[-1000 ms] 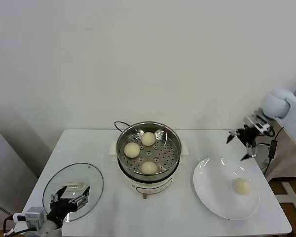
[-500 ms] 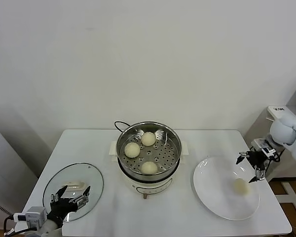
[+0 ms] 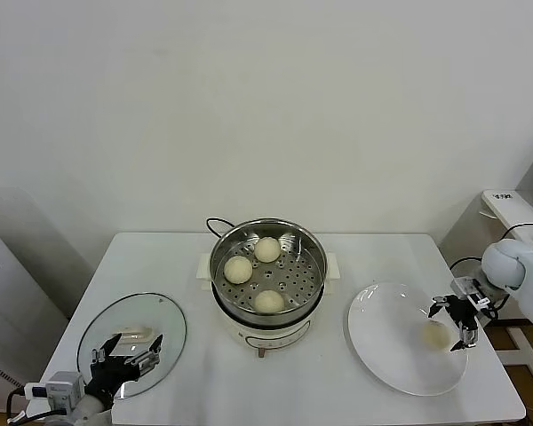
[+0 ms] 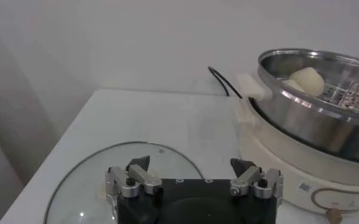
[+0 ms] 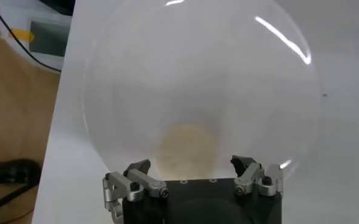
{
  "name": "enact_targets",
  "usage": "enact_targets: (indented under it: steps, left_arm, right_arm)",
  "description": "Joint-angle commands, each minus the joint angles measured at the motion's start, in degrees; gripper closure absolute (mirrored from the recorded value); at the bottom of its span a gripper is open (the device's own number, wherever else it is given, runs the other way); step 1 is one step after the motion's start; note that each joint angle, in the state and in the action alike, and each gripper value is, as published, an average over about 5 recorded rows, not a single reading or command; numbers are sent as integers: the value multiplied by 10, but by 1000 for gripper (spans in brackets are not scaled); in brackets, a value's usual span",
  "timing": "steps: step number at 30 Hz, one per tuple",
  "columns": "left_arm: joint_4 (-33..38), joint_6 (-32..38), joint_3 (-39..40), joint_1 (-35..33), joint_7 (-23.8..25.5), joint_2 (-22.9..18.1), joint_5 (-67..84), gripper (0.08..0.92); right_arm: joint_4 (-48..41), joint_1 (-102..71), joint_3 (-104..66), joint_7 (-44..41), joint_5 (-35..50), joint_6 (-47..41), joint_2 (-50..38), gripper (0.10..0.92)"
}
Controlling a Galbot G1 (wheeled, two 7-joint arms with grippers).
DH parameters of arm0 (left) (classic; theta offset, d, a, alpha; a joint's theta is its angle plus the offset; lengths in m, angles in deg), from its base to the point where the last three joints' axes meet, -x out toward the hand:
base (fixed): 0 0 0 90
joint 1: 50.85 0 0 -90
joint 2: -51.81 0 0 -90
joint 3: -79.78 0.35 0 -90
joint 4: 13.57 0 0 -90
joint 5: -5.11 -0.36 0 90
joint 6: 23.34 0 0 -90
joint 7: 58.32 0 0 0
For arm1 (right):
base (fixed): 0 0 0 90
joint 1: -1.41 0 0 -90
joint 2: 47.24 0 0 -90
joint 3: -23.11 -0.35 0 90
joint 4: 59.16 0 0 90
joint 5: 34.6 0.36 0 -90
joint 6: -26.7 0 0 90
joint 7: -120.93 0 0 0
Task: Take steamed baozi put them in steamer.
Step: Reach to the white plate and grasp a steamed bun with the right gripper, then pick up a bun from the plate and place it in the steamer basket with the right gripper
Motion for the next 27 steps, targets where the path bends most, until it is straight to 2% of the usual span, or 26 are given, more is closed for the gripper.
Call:
enact_targets:
  steps: [1,11,14,20,24,27]
  left_arm:
    - [0,0,1,0,0,0,-1,177]
    - [0,0,4,2,0,-2,-1,177]
    - [0,0,4,3,0,-2,-1,177]
    - [0,0,4,2,-1,-3,-1,177]
    - [0,-1,4,3,-2,-3,-2,177]
    - [0,-1,5,3,-3,-4,-3,177]
  right_arm:
    - [-15,-51,-53,24,-33,1,17,239]
    - [-2,-29,-31,19,7,-19,10,503]
    - [11,-23,-20,17,23,-26,4,551]
    - [79,90,77,10,101,-59,-45,574]
    - [166,297,270,6,206,-114,-88,575]
    - [216,457,407,12,278,-163,-88,576]
